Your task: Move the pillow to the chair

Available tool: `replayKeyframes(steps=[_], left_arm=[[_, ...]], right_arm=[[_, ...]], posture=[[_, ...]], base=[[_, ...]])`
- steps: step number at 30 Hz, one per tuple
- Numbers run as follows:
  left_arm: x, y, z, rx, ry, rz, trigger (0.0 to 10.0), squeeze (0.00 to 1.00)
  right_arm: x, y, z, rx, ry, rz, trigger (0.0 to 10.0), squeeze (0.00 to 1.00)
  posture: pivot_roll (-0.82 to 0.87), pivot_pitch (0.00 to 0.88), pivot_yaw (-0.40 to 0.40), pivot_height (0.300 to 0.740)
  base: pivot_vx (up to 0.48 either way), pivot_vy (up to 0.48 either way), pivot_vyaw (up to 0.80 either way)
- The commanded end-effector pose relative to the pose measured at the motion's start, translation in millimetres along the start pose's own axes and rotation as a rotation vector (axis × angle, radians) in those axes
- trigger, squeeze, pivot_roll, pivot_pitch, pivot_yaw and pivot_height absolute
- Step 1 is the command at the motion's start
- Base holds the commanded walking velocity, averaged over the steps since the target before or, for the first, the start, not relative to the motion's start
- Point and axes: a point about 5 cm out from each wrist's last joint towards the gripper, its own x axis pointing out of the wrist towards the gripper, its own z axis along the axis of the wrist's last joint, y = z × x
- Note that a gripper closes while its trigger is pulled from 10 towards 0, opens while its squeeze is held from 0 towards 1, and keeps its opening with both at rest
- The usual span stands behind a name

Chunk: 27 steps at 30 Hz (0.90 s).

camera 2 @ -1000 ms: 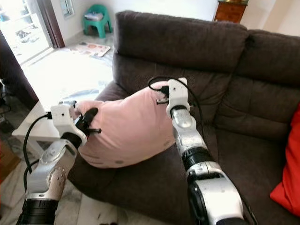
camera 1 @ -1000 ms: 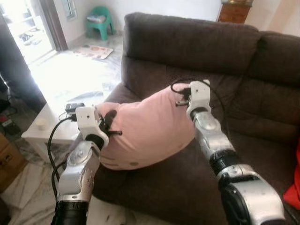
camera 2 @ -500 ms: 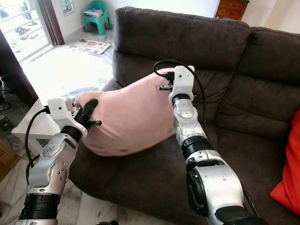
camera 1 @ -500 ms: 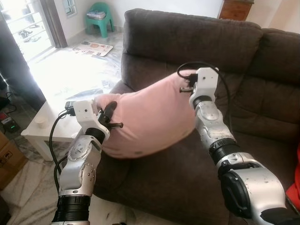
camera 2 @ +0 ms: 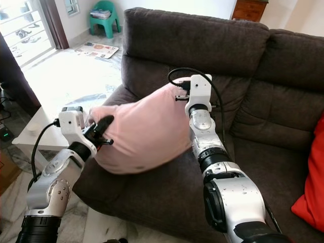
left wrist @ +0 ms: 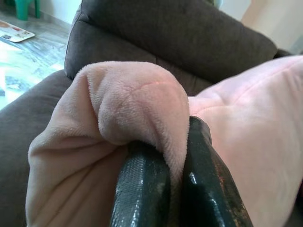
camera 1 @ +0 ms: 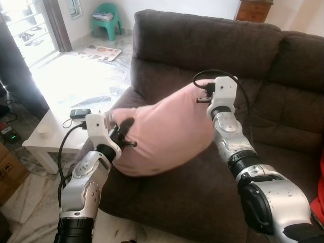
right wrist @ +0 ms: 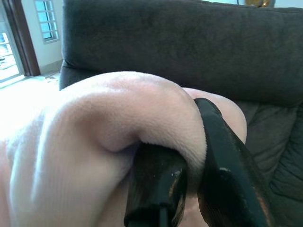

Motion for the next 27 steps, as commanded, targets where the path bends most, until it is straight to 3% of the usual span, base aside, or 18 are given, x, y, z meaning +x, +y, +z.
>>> replayKeyframes(steps=[1,8,16,19,21,27], left_arm=[[2.7,-7.9,12.5,0.005,-0.051,-0.044,10.0,0.0],[-0.7,-0.4,1.4,0.0,0.004,0.01,10.0,0.0],[-9.0,5.5,-11.3,-0.005,0.068,0.022,10.0,0.0],[-8.8,5.0,-11.4,-0.008,0.071,0.019,10.0,0.0],[-4.9,-1.7,-5.2,-0.057,0.035,-0.019,10.0,0.0],[-4.5,-5.4,-8.8,-0.068,0.059,-0.056,10.0,0.0]], right_arm=[[3.1,9.4,13.2,0.003,-0.041,0.055,10.0,0.0],[-0.4,19.6,1.4,-0.033,0.009,0.131,10.0,0.0],[-1.7,19.5,-2.5,-0.041,0.019,0.139,10.0,0.0],[-0.9,17.1,-0.7,-0.04,0.012,0.122,10.0,0.0],[3.0,8.5,14.4,-0.015,-0.061,0.061,10.0,0.0],[5.9,-9.6,21.1,-0.001,-0.075,-0.065,10.0,0.0]], posture=[[0.09,0.014,-0.053,0.74],[0.1,0.01,-0.054,0.74],[0.1,0.011,-0.055,0.74],[0.1,0.011,-0.055,0.74],[0.1,0.015,-0.056,0.74],[0.1,0.016,-0.056,0.74]], base=[[0.0,0.0,0.0],[0.0,0.0,0.0],[0.0,0.0,0.0],[0.0,0.0,0.0],[0.0,0.0,0.0],[0.0,0.0,0.0]])
